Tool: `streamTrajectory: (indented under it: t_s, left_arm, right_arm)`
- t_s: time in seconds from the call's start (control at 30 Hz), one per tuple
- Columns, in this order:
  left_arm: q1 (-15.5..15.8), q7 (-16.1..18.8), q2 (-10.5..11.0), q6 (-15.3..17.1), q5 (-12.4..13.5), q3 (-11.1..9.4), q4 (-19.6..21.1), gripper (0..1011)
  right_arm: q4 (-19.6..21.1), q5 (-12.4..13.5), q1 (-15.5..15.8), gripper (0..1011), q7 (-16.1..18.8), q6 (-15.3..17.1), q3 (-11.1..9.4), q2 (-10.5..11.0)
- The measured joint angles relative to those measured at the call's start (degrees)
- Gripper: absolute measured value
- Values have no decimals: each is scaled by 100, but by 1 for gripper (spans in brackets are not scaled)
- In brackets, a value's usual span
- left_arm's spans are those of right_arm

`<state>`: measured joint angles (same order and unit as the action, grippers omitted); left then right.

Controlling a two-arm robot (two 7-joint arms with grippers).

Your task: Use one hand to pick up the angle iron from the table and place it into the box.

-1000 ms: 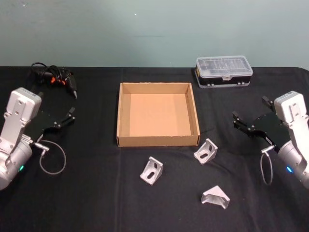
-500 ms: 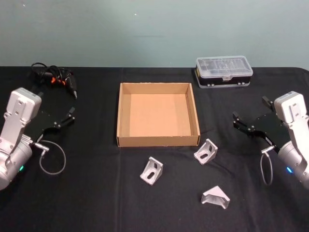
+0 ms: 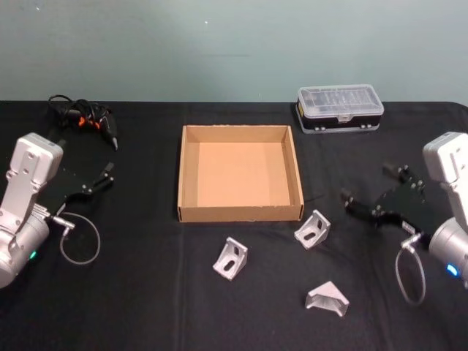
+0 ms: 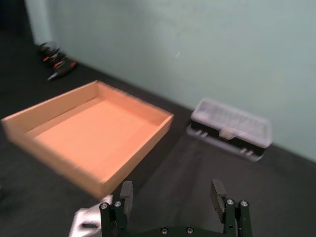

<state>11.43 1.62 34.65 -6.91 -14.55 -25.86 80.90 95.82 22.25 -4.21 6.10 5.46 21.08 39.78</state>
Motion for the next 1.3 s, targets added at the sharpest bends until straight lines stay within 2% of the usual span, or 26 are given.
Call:
streamTrajectory:
  t_s: [0.03,0.1,0.27,0.3,0.33,0.47,0.53,0.63,0.83,0.97,1.3]
  left_arm:
    - [0,0,0,0,0,0,0,1011]
    - [0,0,0,0,0,0,0,1011]
    - [0,0,0,0,0,0,0,1011]
    - [0,0,0,0,0,0,0,1011]
    - [0,0,0,0,0,0,0,1011]
    - [0,0,0,0,0,0,0,1011]
    - [0,0,0,0,0,0,0,1011]
    - [0,0,0,0,0,0,0,1011]
    - [0,0,0,0,0,0,0,1011]
    - [0,0,0,0,0,0,0,1011]
    - [0,0,0,0,0,0,0,1011]
  right_arm:
    - [126,55,40,1003,85,231,-3,55]
    - [236,98,54,1003,173,480,15,102]
    - [375,170,-66,1003,443,1313,167,109]
    - [375,170,-66,1003,443,1313,167,109]
    - [378,144,-146,1003,491,1520,229,88]
    - [346,-1,-380,1003,578,2001,403,-20]
    - [330,-24,-415,1003,587,2067,428,-42]
    - [245,-135,-583,1003,625,2340,525,-170]
    - [181,-265,-730,1003,645,2551,565,-345]
    - [160,-362,-756,1003,645,2555,571,-421]
    - [158,-360,-761,1003,642,2556,570,-418]
